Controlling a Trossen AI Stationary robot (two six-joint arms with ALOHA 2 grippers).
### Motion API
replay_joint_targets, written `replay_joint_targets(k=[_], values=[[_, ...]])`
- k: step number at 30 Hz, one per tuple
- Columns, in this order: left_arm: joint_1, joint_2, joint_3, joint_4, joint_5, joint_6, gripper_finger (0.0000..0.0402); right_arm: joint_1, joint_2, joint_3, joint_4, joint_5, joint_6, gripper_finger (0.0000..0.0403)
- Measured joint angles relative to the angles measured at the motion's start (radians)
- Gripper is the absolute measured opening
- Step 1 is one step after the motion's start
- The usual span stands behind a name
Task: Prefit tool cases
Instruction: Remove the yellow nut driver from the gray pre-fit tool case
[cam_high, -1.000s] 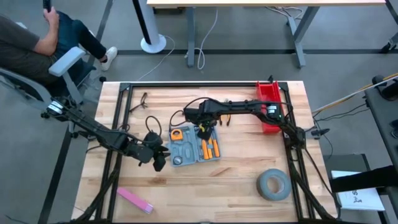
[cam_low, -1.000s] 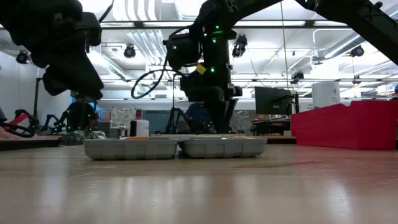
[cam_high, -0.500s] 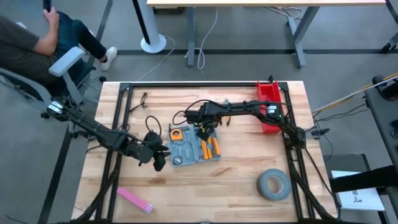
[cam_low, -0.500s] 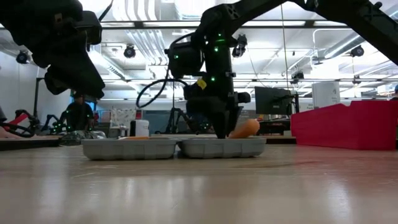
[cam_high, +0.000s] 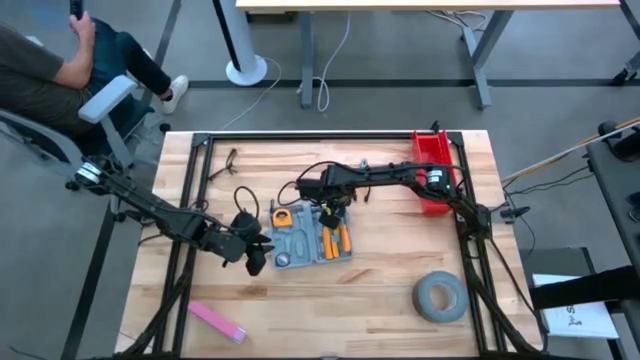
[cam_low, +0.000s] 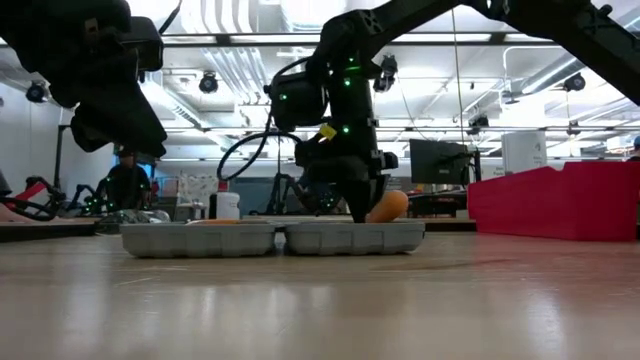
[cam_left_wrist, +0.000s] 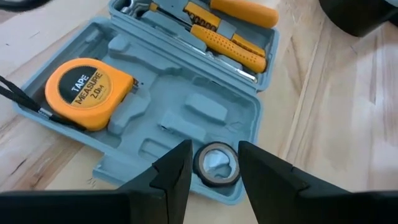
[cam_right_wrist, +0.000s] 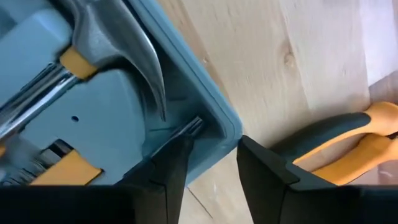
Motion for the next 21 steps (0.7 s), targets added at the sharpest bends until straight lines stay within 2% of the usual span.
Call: replay_joint_targets(k=[6, 13, 21], values=[[0.0, 0.0, 0.0, -0.001, 0.002, 0.0, 0.0137, 0.0, -0.041, 0.026, -0.099, 0.005, -0.018, 0.011], [0.0, 0.0, 0.0, -0.001, 0.003, 0.0, 0.0137, 0.021, -0.092, 0.029, -0.093, -0.012, -0.067, 0.0108], [0.0, 0.0, 0.0, -0.001, 0.011, 0.0, 0.0137, 0.109, -0.099, 0.028, -0.083, -0.063, -0.185, 0.0125]])
